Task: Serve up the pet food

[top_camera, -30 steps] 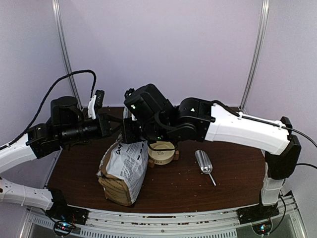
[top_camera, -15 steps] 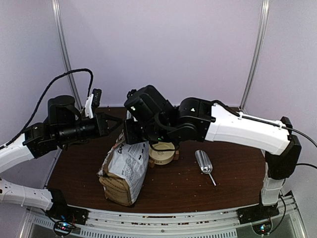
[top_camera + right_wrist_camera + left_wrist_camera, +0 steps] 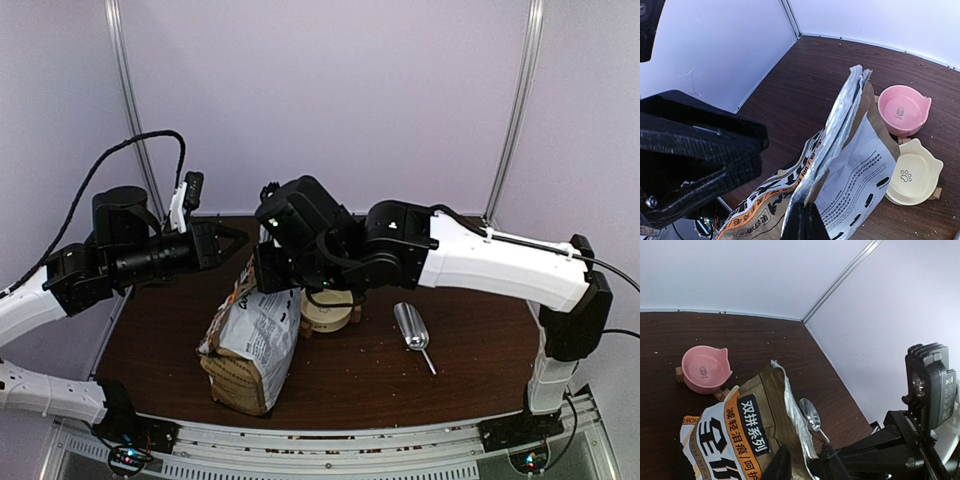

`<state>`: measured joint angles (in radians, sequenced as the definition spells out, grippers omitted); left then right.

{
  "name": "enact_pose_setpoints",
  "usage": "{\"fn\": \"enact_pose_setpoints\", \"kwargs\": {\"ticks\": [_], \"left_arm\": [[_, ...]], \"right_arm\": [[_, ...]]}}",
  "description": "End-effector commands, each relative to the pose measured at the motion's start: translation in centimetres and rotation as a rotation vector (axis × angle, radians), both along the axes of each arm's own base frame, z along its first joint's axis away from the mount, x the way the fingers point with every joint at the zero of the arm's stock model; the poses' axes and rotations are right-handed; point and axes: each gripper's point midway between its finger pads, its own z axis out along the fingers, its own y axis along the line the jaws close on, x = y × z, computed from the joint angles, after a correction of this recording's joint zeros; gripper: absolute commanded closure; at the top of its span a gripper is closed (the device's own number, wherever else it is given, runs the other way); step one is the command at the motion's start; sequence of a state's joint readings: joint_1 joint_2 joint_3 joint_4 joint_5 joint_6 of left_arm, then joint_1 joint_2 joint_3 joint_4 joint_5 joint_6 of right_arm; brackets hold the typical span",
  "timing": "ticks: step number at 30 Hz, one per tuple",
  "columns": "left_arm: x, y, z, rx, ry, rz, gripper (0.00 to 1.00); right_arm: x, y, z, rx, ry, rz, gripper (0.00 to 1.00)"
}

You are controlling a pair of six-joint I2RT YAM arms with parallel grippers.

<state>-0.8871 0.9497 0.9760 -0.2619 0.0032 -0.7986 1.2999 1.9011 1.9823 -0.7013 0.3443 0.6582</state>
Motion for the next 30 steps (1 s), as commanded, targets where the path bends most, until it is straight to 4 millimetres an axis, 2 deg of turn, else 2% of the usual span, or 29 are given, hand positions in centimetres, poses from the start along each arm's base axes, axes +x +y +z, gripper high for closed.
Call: {"fn": "enact_pose_setpoints", "kwargs": {"ticks": [1, 4, 9, 19, 30], "left_arm": [[-0.2, -0.9, 1.9, -0.041, -0.034, -0.046, 0.69], [-0.1, -1.3, 1.4, -0.023, -0.016, -0.057, 0.59], [0.0, -1.8, 0.6, -0.004, 0.012, -0.07, 0.56], [0.5, -1.6, -1.1, 0.019, 0.067, -0.033, 0.65], [1.0, -2.2, -2.3, 0.04, 0.111, -0.061, 0.65]], "right_arm": [[-0.7, -0.4, 0.4, 0.055, 0.004, 0.059, 1.0], [-1.3, -0.1, 0.9, 0.108, -0.004, 0.107, 1.0], [-2.2, 0.4, 1.8, 0.182, -0.015, 0.166, 1.0], [-2.6, 0.1, 2.5, 0.232, -0.022, 0.192, 1.0], [-3.0, 0.2, 1.7, 0.193, -0.032, 0.227, 1.0]]}}
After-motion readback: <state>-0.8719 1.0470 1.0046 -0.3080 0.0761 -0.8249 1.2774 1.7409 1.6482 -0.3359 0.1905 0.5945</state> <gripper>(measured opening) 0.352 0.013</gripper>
